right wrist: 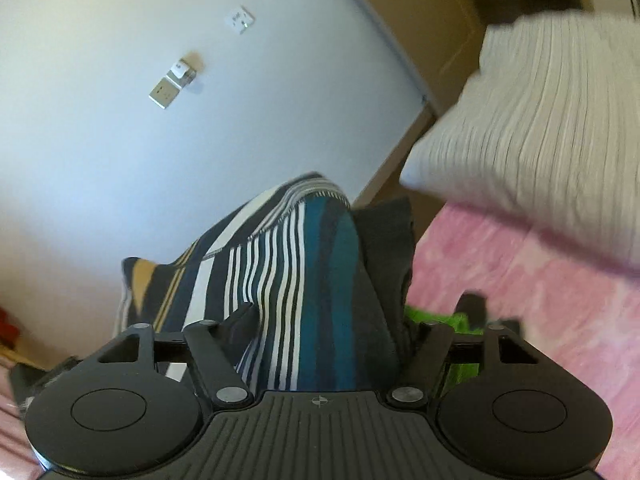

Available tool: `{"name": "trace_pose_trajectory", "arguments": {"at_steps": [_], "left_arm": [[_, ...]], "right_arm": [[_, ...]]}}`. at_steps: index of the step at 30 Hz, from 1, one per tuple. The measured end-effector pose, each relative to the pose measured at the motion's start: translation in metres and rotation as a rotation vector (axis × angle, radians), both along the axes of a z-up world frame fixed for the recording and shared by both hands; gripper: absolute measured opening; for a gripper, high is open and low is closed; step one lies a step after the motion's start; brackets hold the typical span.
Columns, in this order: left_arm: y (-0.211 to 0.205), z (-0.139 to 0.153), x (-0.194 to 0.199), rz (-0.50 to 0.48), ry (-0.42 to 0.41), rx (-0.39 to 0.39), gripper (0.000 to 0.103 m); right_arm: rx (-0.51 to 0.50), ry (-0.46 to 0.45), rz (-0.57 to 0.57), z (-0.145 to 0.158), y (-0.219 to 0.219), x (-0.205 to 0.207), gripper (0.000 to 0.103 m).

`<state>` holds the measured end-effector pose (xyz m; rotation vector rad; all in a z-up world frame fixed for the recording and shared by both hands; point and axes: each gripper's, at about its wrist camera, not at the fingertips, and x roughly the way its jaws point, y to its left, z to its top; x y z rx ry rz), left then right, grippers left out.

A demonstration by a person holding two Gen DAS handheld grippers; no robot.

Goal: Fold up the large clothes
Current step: 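Lift the folded sweater with both grippers and carry it to the clothes stack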

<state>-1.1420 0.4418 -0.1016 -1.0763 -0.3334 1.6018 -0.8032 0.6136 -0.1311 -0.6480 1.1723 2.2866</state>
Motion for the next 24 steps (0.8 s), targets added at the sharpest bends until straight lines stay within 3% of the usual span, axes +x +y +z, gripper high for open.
{"name": "trace_pose_trajectory", "arguments": {"at_steps": [2,6,9,13,15,17,19,24], "left_arm": [[-0.009,0.013,-0.001,0.039,0.053,-0.014,0.034],[-0.026,0.063,0.021,0.119,0.258,-0.046,0.033],[-0.015,0.094,0.061,0.031,0.441,-0.056,0.033],[0.026,0.089,0.110,-0.150,0.627,-0.123,0.034],[0.040,0.067,0.122,-0.190,0.612,-0.227,0.034],[0.038,0.044,0.121,-0.172,0.620,-0.254,0.035],[0.034,0.032,0.116,-0.130,0.579,-0.249,0.035],[0.033,0.024,0.123,-0.089,0.597,-0.236,0.035]], "right_arm": [[0.078,-0.057,-0.030,0.013,-0.009,-0.001,0.065],[0.392,-0.192,-0.157,0.047,-0.054,0.003,0.065],[0.526,-0.148,-0.118,0.068,-0.095,0.007,0.065],[0.526,-0.159,-0.001,0.057,-0.135,-0.007,0.064],[0.517,-0.190,0.038,0.041,-0.144,-0.020,0.063],[0.526,-0.241,0.077,0.020,-0.147,-0.035,0.063],[0.540,-0.255,0.103,0.006,-0.151,-0.041,0.063],[0.548,-0.281,0.129,-0.013,-0.149,-0.052,0.066]]}}
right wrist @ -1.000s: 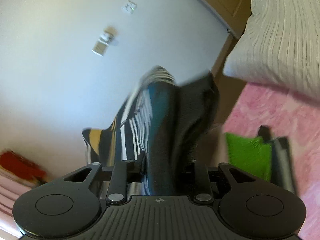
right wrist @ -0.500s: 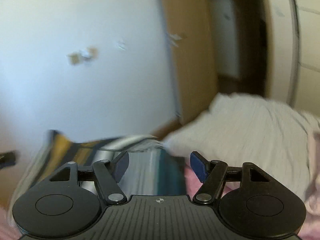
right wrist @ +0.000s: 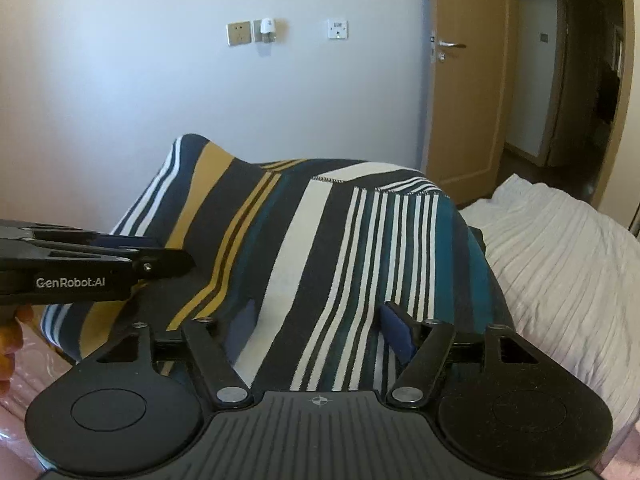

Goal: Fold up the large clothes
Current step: 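Lift the folded sweater with both grippers and carry it to the clothes stack, then lower the sweater onto the stack and open both grippers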

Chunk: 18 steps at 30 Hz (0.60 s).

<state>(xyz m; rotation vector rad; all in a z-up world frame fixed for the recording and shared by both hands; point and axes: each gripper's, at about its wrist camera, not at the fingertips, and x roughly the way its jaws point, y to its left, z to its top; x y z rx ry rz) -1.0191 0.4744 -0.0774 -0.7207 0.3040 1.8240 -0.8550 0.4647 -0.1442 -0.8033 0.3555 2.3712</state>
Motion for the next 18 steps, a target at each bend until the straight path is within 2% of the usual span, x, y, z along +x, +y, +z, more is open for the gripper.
{"name": "trace_pose_trajectory", "arguments": {"at_steps": [3,9,10,13,18], "left_arm": [[0.002,0.010,0.012,0.019,0.008,0.011,0.036],[-0.027,0.051,0.026,0.072,-0.032,0.004,0.043],[-0.037,0.059,0.031,0.081,-0.039,0.005,0.049],[-0.073,0.076,0.050,0.094,-0.025,0.005,0.066],[-0.132,0.086,0.096,0.118,-0.024,-0.059,0.072]], "right_arm": [[-0.042,0.029,-0.022,0.002,0.005,0.009,0.067],[-0.100,0.190,-0.104,0.069,0.001,0.061,0.068],[-0.097,0.197,-0.114,0.080,-0.005,0.071,0.071],[-0.095,0.191,-0.117,0.099,-0.029,0.100,0.076],[-0.127,0.132,-0.114,0.104,-0.083,0.145,0.077]]}}
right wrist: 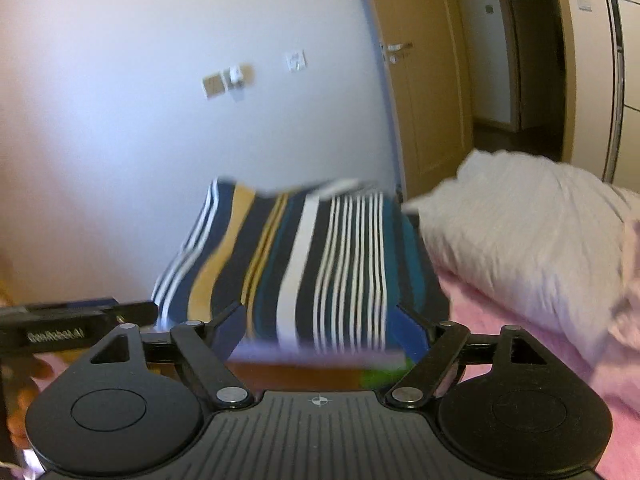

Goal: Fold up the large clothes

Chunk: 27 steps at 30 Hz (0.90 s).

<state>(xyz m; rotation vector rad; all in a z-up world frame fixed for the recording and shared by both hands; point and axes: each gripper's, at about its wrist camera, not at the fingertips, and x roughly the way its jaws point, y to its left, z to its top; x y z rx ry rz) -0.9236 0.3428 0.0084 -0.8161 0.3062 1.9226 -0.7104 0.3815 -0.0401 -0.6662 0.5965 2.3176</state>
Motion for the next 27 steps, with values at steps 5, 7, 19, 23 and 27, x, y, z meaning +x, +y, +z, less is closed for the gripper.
{"name": "trace_pose_trajectory", "arguments": {"at_steps": [5,7,19,23,27], "left_arm": [[-0.056,-0.006,0.047,0.026,-0.048,-0.061,0.073],[-0.076,-0.008,0.066,0.039,-0.047,-0.086,0.073],[-0.156,0.003,0.154,0.032,-0.032,-0.119,0.073],[-0.173,0.003,0.173,0.029,-0.028,-0.119,0.073],[-0.186,0.005,0.184,0.040,-0.020,-0.115,0.073]], "right_arm": [[-0.029,-0.095,0.019,-0.013,-0.063,0.035,0.077],[-0.058,-0.110,0.021,-0.021,-0.079,0.048,0.077],[-0.082,-0.136,0.067,-0.013,-0.168,0.120,0.077],[-0.078,-0.134,0.081,-0.011,-0.184,0.134,0.077],[-0.065,-0.139,0.095,-0.008,-0.196,0.143,0.077]]}}
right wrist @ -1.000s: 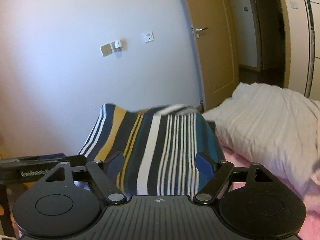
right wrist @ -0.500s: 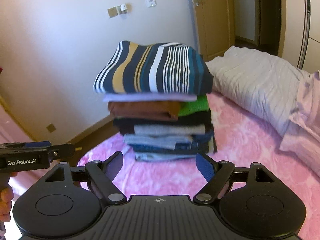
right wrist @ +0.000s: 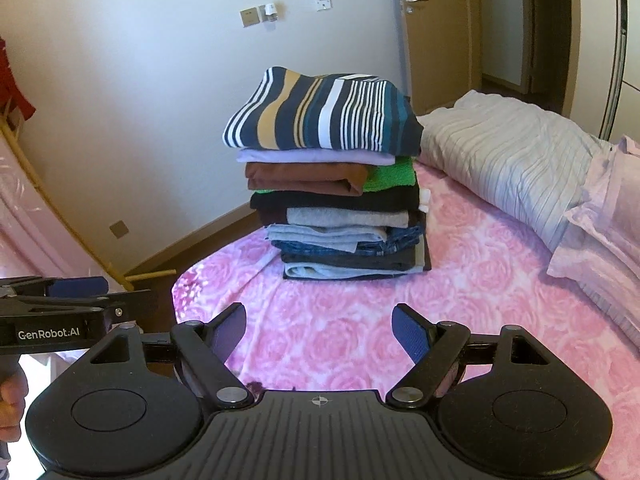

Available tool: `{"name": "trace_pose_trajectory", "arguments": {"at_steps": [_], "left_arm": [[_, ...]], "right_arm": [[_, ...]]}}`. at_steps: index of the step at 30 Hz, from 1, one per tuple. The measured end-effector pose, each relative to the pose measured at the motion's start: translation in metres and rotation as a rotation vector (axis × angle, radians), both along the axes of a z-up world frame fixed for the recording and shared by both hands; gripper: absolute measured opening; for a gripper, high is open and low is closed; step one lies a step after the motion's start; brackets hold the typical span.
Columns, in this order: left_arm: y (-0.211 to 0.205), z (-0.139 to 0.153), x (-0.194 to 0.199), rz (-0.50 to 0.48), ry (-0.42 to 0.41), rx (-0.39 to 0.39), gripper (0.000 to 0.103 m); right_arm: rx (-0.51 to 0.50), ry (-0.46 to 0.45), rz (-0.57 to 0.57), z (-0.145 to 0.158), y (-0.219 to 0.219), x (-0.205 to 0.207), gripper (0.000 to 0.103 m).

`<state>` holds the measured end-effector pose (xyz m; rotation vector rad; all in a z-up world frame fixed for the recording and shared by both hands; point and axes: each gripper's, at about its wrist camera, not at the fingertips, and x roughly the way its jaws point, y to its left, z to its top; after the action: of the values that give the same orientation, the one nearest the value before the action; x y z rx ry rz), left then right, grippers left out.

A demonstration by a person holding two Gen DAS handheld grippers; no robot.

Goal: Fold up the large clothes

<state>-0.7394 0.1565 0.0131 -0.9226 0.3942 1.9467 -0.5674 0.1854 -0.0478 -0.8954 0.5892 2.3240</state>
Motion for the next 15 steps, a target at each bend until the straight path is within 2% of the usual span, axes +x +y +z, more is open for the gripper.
{"name": "trace_pose_trajectory", "arguments": {"at_steps": [15], "left_arm": [[-0.010,0.002,0.014,0.008,0.008,-0.003,0.073]], "right_arm": [[0.006,-0.001,0.032,0.001,-0.015,0.008,0.077]]}}
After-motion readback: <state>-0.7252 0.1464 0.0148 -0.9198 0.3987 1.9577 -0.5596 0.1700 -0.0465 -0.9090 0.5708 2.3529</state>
